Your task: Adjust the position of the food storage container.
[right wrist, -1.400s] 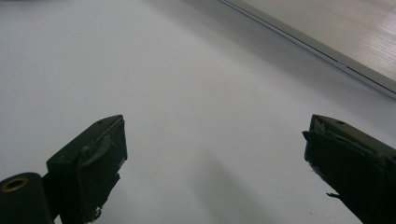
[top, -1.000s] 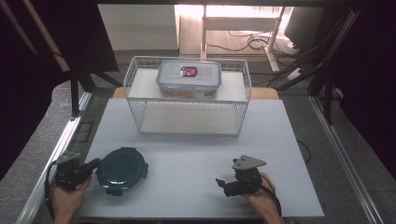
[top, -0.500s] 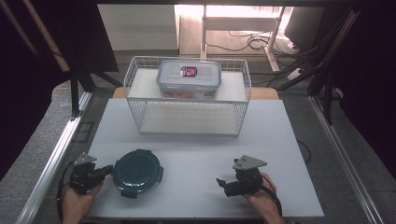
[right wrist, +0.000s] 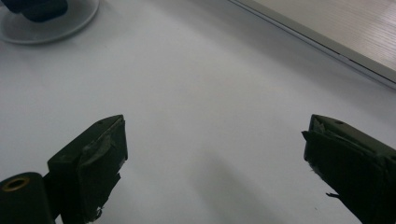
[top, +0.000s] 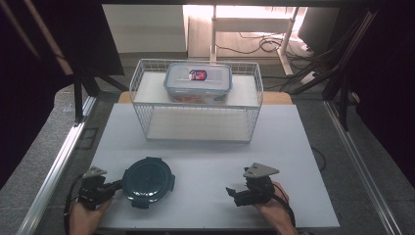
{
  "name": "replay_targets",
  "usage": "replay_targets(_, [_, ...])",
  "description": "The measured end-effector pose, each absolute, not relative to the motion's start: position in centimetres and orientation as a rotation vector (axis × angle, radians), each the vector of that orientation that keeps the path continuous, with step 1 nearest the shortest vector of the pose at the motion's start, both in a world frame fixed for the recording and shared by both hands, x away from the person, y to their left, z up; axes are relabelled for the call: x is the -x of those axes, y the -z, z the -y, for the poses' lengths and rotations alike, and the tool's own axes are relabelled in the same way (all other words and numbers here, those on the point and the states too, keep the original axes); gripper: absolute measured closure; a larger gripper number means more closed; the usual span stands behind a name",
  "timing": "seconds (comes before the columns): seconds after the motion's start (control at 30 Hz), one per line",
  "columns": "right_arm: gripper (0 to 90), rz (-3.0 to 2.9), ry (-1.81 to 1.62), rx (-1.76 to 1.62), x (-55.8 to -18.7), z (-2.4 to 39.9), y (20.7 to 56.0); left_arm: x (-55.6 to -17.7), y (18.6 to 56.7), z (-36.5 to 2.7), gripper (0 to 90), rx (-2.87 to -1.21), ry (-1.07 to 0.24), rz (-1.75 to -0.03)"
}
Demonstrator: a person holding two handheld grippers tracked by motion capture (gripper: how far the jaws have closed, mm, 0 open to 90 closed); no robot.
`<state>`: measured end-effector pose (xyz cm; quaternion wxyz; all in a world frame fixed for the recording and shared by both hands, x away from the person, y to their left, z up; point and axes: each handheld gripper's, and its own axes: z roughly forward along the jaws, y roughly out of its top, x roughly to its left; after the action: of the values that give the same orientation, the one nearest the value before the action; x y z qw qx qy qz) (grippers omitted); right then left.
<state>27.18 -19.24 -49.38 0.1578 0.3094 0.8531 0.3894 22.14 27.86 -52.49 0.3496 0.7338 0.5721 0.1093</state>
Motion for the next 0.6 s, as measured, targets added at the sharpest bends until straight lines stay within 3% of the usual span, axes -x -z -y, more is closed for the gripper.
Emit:
replay_targets(0.17, [0.5, -2.456, -1.114, -0.932, -27.5, 19.2, 50.0, -22.5, 52.4, -25.9, 90.0, -1.934, -0.246, -1.428])
replay_targets(0.3, [1.3, -2.460, -1.156, -0.931, -27.4, 19.1, 49.8, -22.7, 52.2, -24.9, 90.0, -1.940, -0.229, -1.398])
replay_targets(0.33, [14.9, -2.457, -1.114, -0.903, -26.9, 18.7, 49.4, -22.7, 52.1, -24.2, 90.0, -1.945, -0.226, -1.378])
replay_targets(0.37, [14.9, -2.457, -1.114, -0.903, -26.9, 18.7, 49.4, -22.7, 52.1, -24.2, 90.0, -1.945, -0.226, -1.378])
replay_targets(0.4, [37.9, -2.498, -1.084, -0.898, -26.6, 18.4, 49.2, -22.7, 52.0, -23.6, 90.0, -1.950, -0.220, -1.363])
replay_targets(0.43, [48.8, -2.544, -1.079, -0.883, -26.5, 18.2, 49.3, -22.8, 52.0, -23.3, 90.0, -1.950, -0.214, -1.358])
replay_targets(0.47, [56.5, -2.585, -1.062, -0.857, -26.4, 18.1, 49.4, -22.8, 52.0, -23.1, 90.0, -1.950, -0.206, -1.353])
replay_targets(0.5, [56.5, -2.585, -1.062, -0.857, -26.4, 18.1, 49.4, -22.8, 52.0, -23.1, 90.0, -1.950, -0.206, -1.353])
replay_targets(0.53, [69.1, -2.631, -1.006, -0.776, -26.1, 17.6, 49.8, -23.0, 52.0, -22.5, 90.0, -1.952, -0.198, -1.341])
replay_targets(0.6, [72.8, -2.645, -1.003, -0.754, -26.0, 17.4, 49.8, -23.0, 52.0, -22.2, 90.0, -1.956, -0.196, -1.333])
